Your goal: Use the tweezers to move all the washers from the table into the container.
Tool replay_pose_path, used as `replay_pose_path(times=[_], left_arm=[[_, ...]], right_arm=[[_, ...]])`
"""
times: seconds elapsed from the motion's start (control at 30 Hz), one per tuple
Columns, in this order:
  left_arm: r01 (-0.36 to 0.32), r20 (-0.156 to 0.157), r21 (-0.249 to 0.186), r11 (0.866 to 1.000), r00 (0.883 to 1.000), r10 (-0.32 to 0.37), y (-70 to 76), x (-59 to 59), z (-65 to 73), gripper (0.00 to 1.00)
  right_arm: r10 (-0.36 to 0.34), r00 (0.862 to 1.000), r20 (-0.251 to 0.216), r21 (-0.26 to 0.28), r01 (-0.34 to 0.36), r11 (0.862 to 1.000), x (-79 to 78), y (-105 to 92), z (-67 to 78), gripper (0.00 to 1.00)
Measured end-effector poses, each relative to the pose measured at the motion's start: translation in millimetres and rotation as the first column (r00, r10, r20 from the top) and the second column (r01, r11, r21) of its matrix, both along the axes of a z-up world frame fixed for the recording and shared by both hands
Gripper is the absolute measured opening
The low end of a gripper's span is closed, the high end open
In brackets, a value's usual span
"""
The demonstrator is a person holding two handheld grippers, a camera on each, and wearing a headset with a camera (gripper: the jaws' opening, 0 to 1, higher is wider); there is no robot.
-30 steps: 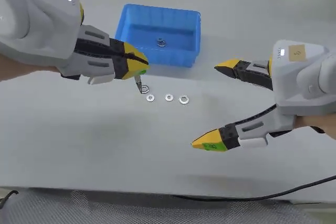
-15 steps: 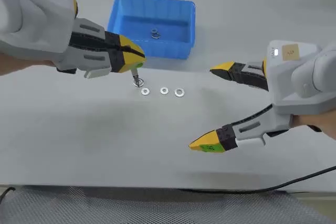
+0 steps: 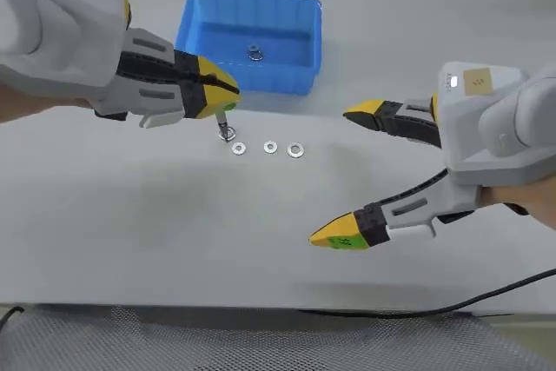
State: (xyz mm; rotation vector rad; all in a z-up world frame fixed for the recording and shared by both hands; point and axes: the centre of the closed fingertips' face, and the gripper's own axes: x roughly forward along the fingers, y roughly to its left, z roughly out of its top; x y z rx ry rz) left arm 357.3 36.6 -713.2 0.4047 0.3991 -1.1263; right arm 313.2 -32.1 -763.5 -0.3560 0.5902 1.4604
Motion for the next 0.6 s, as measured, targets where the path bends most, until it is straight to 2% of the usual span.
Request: replay_pose_path(times=[0.23, 0.4, 0.53, 0.6], left_arm=[[0.007, -0.027, -0.019, 1.000, 1.000, -0.007, -3.3, -2.9, 1.0, 0.06], [0.003, -0.063, -0.053, 0.999, 0.998, -0.007, -3.4, -6.5, 1.2, 0.06], [0.006, -0.069, -0.069, 0.998, 0.998, -0.011, -2.6, -4.3, 0.5, 0.06], [0.000, -0.074, -0.076, 0.997, 0.997, -0.006, -2.9, 0.6, 0.6, 0.06]], right_arm=[[0.032, 0.999, -0.002, 0.006, -0.032, 0.999, 1.2, 11.3, 1.6, 0.97], [0.061, 0.998, 0.008, 0.022, -0.061, 0.998, 5.9, 27.2, 6.7, 0.95], [0.074, 0.997, 0.008, 0.039, -0.074, 0.996, 5.1, 36.4, 9.7, 0.94], [0.081, 0.997, 0.006, 0.042, -0.081, 0.996, 3.4, 38.6, 9.3, 0.94]])
